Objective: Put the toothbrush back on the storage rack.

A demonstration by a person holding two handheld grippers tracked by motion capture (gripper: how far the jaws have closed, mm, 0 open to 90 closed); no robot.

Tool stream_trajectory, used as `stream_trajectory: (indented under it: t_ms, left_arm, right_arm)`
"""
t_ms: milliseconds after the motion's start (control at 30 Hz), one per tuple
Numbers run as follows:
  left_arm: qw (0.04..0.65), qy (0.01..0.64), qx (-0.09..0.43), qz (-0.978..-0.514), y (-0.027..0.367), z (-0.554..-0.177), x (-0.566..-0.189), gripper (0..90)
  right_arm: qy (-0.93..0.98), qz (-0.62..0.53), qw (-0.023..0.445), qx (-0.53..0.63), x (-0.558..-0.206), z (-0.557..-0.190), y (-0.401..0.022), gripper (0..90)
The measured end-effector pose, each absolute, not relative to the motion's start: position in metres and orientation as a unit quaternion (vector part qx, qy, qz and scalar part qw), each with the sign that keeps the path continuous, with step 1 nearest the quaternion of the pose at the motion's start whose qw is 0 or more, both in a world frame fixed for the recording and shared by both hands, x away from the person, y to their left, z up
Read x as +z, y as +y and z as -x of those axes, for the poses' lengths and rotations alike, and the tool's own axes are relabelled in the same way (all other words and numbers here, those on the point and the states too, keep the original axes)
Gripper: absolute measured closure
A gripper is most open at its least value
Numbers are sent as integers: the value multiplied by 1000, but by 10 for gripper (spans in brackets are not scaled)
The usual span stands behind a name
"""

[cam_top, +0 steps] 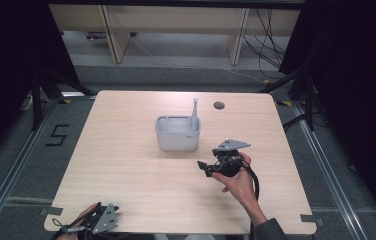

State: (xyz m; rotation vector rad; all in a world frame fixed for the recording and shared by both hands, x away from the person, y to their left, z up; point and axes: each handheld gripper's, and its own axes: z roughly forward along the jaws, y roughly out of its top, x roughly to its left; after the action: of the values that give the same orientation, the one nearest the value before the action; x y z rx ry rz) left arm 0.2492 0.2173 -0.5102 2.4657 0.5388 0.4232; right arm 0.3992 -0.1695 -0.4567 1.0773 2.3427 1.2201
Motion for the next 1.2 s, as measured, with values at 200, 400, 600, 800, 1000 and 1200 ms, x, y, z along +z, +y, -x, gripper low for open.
stream_trajectory:
  t_ms: [200, 400, 600, 800, 1000, 1200]
  left_arm:
    - [285, 204, 159, -923, 217, -249, -511, 162]
    - [286, 208, 162, -921, 218, -250, -511, 161]
    - [285, 206, 163, -922, 218, -250, -511, 161]
    - [287, 208, 161, -921, 218, -249, -511, 161]
    - [284, 207, 162, -922, 217, -249, -511, 161]
    - [285, 207, 165, -921, 218, -249, -511, 161]
  right_arm:
    - [808, -380, 133, 429, -461, -391, -172, 267]
    - [814, -373, 142, 422, -465, -382, -177, 260]
    - [811, -391, 126, 416, -468, -374, -178, 242]
    - [813, -388, 127, 415, -472, -369, -182, 219]
    - [814, -397, 117, 407, -479, -358, -186, 218]
    - [812, -399, 114, 410, -480, -351, -190, 213]
